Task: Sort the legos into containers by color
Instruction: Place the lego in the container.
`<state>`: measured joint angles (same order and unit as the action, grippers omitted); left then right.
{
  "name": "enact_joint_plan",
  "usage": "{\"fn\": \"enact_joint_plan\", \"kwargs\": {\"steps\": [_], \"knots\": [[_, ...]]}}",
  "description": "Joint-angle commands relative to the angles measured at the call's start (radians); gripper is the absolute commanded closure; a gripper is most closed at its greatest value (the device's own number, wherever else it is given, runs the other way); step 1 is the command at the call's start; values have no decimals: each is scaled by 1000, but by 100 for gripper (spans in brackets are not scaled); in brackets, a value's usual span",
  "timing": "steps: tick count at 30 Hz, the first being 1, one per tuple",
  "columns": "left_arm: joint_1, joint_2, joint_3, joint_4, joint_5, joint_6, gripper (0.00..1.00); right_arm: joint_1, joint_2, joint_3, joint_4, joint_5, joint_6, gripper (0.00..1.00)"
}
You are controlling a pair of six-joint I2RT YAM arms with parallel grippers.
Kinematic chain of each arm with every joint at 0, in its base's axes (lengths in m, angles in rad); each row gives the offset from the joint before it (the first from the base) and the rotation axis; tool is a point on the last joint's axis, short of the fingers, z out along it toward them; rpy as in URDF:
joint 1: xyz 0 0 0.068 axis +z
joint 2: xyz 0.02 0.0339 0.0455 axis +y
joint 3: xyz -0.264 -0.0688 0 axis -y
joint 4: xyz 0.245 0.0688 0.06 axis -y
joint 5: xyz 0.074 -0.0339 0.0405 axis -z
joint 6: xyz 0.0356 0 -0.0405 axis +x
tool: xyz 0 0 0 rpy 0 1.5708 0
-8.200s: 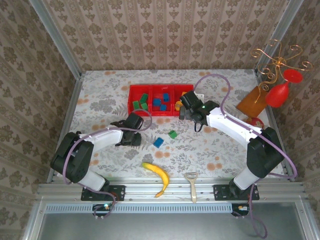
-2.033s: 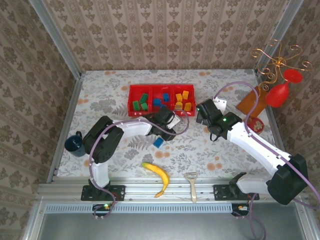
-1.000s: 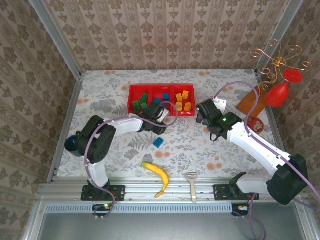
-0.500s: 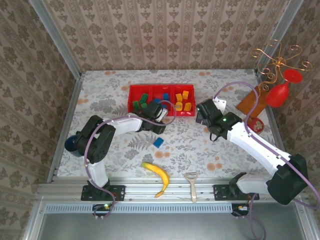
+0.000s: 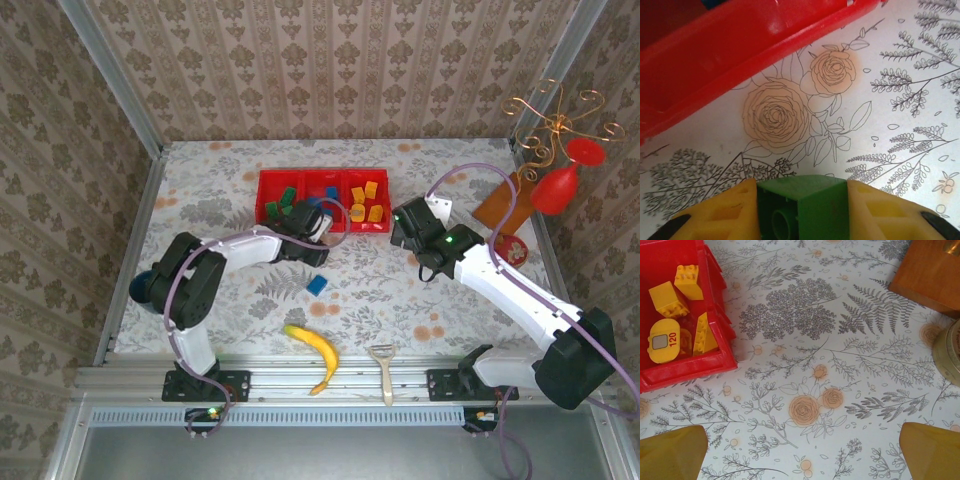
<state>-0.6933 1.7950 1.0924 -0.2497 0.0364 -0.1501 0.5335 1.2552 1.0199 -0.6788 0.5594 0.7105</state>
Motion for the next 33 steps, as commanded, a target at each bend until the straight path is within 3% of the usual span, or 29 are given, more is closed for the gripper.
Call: {"fn": "enact_joint_plan", "kwargs": {"steps": [1,9,16,24,33], "knots": [[18,-88,-13,-37,-41,-30,65,-2,9,5,33,-35,-13,0],[96,-244,-44,-65,-71,-52,67,45,37,-2,67,-49,-28,0],[198,-289,-27,-60,-87,-44,68,96,110,30,75,-46,-16,0],[316,-233,56,-16,-66,-31,69,146,205,75,76,-44,0,0],[365,-80,205,7,-56,-18,69,177,278,115,67,-54,14,0]]}}
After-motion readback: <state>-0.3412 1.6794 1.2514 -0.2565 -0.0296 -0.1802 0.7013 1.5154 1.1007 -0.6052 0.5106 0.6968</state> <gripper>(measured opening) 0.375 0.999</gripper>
